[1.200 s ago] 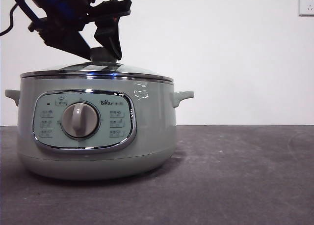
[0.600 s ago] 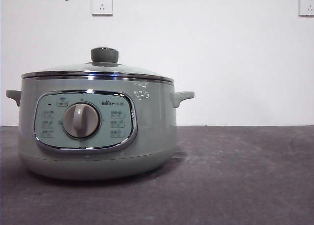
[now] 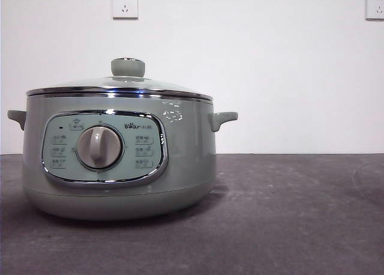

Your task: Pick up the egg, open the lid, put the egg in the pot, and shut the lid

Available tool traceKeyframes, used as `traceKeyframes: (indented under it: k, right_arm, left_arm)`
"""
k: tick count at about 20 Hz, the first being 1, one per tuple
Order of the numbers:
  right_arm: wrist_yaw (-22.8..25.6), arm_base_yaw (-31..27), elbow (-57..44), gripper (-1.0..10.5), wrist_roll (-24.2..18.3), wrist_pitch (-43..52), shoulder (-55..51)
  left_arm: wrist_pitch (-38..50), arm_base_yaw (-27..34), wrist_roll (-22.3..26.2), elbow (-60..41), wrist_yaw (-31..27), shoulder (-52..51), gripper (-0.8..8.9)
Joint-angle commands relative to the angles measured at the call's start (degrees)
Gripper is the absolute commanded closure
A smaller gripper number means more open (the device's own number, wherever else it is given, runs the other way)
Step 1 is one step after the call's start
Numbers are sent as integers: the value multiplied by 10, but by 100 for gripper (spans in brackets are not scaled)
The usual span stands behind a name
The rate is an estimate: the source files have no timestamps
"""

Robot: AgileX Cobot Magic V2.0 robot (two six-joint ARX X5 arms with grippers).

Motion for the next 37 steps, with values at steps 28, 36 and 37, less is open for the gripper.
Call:
traceKeyframes:
  k: [28,36,37]
  right_arm:
    - [4,0,-69,946,-1,55,-47]
    - [4,0,-69,946,-1,55,-47]
    - [4,0,-69,945,-1,55,-47]
  left_arm:
    - [125,203,52,-283,83,-283,817]
    - [161,286,52,-462,95,-443,817]
    - [169,292,52,-473,95,-443,817]
